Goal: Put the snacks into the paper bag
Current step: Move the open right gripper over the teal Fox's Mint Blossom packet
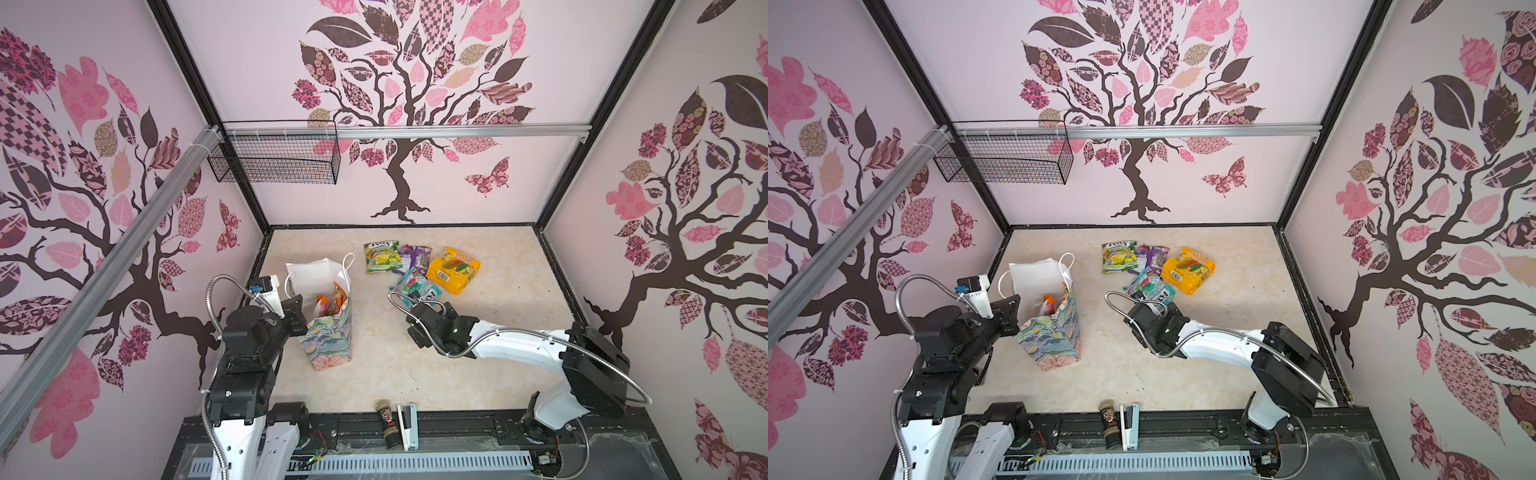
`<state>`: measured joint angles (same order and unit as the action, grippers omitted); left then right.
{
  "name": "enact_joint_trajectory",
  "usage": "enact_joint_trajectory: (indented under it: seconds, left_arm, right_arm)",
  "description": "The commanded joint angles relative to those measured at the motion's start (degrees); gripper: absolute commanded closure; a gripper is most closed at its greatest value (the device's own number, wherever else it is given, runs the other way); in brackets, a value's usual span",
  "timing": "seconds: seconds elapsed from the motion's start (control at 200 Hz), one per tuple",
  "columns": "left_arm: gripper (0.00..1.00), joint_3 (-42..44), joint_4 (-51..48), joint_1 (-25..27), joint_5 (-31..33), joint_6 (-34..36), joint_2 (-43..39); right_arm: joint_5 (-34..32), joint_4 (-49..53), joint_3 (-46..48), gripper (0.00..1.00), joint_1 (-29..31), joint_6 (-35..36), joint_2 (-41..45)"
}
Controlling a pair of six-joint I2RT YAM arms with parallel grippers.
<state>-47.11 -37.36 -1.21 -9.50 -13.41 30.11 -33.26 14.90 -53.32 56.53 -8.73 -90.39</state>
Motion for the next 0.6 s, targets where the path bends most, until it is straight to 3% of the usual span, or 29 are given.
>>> enact_joint_trajectory:
  seconds: [0.0,0.595]
  left_arm:
    - [1.0,-0.66,0.28,-0.28,0.29,0.97,0.15]
    - [1.0,-0.43,0.09,-0.22,0.68,0.94,-0.43]
  right_arm:
    - [-0.21,-4.3,-1.45,0.0,-0.02,2.4,-1.93]
    - [0.52,-6.92,-4.58,0.02,-0.57,6.04,-8.49]
